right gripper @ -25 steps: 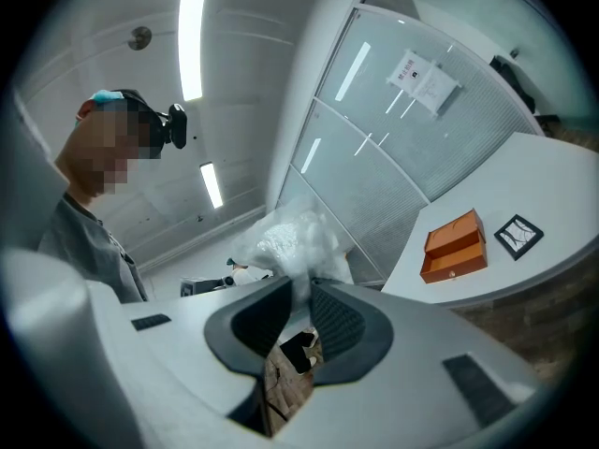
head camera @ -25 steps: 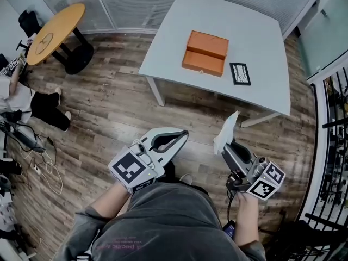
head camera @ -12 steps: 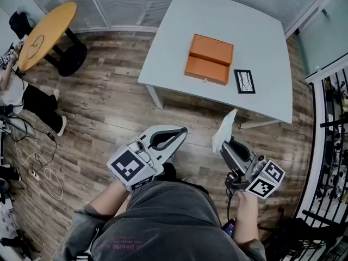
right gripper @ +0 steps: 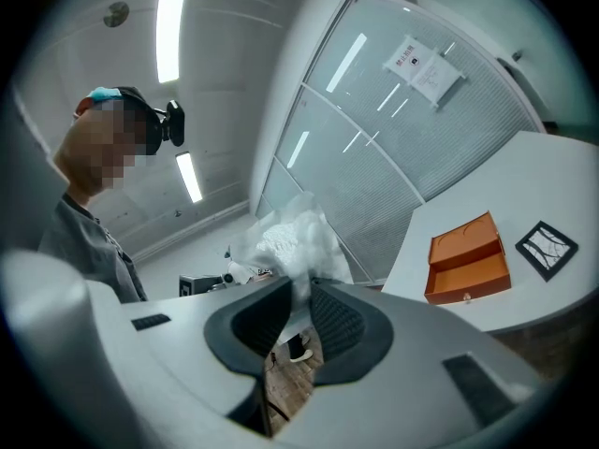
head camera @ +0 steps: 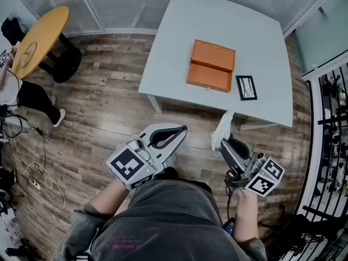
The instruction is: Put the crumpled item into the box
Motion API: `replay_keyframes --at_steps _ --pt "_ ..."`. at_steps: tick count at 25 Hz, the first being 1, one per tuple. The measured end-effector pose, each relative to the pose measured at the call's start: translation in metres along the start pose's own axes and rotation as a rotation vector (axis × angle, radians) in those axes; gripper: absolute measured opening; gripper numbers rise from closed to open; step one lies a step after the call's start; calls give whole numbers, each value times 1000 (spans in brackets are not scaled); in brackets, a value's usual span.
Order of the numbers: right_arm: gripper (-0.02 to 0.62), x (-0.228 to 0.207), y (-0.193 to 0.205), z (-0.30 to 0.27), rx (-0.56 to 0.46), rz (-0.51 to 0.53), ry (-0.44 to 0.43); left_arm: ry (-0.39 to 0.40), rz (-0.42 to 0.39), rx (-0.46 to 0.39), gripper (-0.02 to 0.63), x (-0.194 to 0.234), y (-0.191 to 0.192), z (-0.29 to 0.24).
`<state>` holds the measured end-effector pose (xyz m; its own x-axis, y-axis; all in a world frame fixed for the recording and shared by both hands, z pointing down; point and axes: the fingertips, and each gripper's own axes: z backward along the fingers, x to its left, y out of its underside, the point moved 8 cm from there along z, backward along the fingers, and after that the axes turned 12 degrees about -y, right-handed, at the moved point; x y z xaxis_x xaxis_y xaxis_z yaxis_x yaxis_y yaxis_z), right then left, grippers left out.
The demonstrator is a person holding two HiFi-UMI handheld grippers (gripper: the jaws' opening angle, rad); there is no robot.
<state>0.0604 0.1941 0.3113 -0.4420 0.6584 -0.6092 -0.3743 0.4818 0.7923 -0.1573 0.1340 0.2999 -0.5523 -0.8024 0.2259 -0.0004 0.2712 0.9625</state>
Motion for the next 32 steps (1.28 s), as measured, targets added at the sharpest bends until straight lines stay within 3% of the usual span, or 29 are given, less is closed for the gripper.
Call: replay_keyframes --at_steps 20,32 --pt "71 -29 -29 -33 -24 20 65 52 -6 -22 11 50 -18 -21" --pt "71 -89 -59 -36 12 -1 10 -25 1 -7 11 64 -24 -67"
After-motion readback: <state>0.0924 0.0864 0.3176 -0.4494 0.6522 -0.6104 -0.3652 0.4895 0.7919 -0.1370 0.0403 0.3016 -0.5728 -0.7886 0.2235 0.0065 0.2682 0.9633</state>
